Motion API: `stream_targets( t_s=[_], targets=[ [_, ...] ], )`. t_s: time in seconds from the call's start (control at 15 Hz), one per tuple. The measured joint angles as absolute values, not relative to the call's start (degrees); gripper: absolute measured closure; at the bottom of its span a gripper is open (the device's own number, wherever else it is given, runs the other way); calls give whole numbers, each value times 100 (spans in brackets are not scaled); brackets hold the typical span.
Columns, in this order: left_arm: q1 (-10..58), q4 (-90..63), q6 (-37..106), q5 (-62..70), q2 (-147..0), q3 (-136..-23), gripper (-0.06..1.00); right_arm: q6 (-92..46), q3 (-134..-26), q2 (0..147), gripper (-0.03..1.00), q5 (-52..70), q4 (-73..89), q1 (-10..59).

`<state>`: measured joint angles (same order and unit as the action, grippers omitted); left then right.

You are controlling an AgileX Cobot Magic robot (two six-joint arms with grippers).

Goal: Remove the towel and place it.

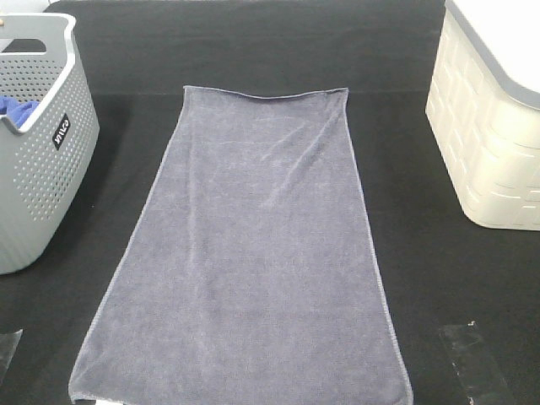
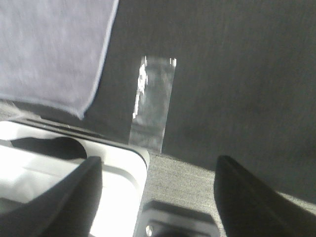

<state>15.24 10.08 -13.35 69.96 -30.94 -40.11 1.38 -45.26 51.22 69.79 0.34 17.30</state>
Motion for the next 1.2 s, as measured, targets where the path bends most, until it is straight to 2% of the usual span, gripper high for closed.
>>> stream_targets(
  t_s=[0.33,0.87,1.2],
  targets=[
    [1524,40,0,6904,-1312,-3403,41,138,-3220,3203,35,6595,46,1730],
    [1524,-510,768,6096,-1163,-2962,41,0,-2888,1490,35,6136,52,1730],
    [1524,-510,768,6056,-1163,-2962,41,0,-2888,1381,35,6136,52,1730]
  ],
)
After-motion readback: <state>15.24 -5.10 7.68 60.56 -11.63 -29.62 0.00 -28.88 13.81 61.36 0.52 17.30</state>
